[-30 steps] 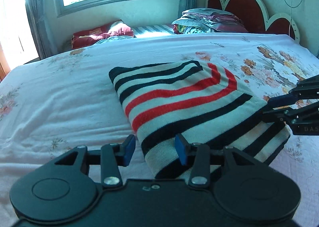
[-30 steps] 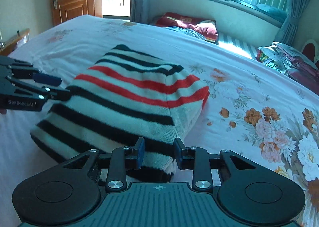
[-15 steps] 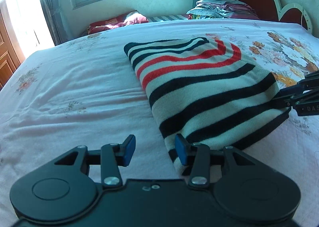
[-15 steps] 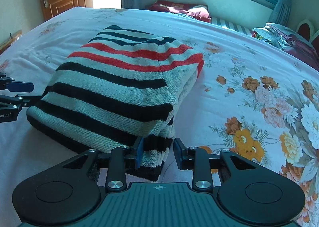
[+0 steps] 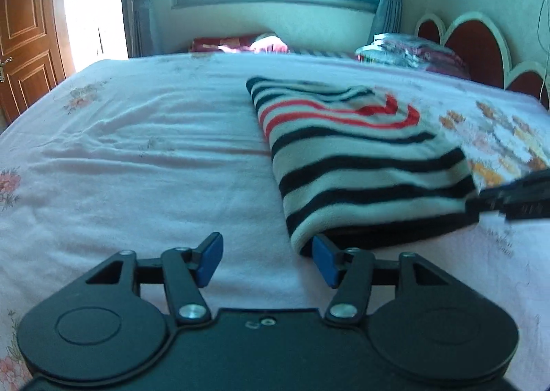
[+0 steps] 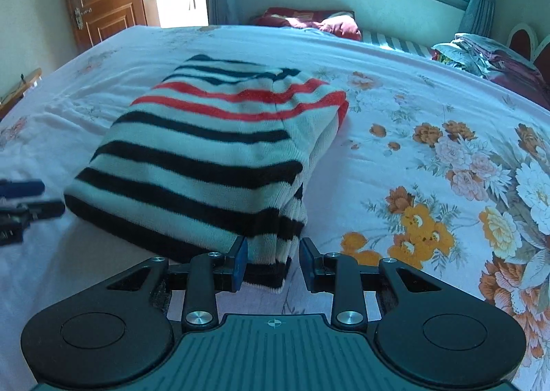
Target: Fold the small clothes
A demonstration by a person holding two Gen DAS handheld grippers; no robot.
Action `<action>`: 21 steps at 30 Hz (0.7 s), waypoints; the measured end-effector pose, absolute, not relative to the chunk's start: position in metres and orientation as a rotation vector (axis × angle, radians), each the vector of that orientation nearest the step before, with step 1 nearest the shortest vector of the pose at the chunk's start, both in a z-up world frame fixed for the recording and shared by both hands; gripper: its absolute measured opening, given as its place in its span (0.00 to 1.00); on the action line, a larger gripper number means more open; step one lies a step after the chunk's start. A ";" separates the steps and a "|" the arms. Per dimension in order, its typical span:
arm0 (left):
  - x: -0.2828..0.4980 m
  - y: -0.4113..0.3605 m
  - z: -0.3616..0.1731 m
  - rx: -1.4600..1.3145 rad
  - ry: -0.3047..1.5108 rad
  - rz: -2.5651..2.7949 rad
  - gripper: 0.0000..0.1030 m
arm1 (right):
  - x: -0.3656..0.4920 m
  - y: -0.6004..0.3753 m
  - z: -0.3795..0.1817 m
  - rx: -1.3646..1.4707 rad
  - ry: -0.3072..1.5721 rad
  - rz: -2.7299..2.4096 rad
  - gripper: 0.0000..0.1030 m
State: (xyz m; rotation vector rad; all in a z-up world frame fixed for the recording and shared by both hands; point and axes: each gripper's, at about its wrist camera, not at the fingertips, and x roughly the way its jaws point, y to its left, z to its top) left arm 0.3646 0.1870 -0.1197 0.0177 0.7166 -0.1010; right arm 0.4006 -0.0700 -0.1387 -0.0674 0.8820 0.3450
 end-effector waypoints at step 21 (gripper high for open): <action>0.333 0.160 -0.137 -0.018 0.811 -0.085 0.64 | 0.330 -0.094 -0.122 0.039 0.799 0.259 0.31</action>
